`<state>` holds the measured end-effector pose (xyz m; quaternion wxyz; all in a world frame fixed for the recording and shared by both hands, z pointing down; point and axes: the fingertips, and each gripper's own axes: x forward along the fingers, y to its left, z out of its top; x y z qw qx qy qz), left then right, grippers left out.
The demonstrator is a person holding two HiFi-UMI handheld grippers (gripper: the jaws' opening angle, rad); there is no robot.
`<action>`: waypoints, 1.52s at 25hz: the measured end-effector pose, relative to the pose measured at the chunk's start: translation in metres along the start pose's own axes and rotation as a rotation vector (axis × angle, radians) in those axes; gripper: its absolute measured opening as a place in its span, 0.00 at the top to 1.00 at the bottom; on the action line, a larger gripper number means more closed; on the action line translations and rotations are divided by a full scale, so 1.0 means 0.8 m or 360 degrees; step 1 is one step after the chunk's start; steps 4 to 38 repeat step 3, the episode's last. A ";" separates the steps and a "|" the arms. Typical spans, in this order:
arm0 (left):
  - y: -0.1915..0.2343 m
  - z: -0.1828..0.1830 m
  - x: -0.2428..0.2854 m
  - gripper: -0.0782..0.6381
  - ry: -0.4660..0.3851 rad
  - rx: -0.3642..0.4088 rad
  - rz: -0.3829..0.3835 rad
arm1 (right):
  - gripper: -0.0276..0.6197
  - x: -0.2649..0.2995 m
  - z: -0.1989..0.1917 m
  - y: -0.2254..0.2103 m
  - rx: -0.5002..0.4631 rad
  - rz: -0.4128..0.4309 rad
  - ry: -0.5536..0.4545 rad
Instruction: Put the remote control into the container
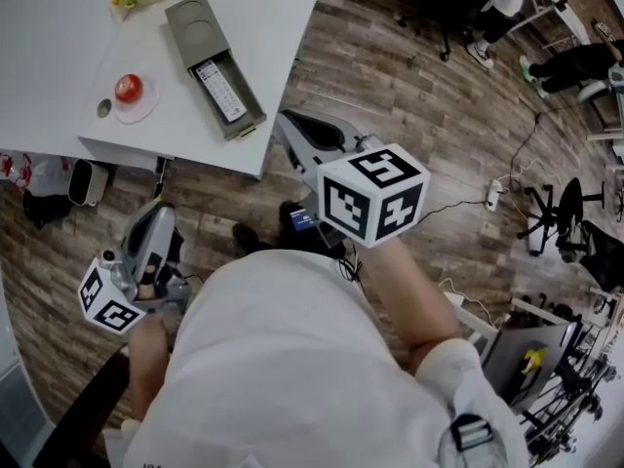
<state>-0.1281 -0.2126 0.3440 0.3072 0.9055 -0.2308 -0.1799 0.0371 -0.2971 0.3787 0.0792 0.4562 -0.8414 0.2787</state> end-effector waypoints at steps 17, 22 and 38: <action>0.001 -0.002 0.000 0.88 0.0006 -0.0003 -0.0004 | 0.96 0.000 0.000 0.000 -0.0002 -0.0003 0.0004; 0.001 -0.002 0.000 0.88 0.0006 -0.0003 -0.0004 | 0.96 0.000 0.000 0.000 -0.0002 -0.0003 0.0004; 0.001 -0.002 0.000 0.88 0.0006 -0.0003 -0.0004 | 0.96 0.000 0.000 0.000 -0.0002 -0.0003 0.0004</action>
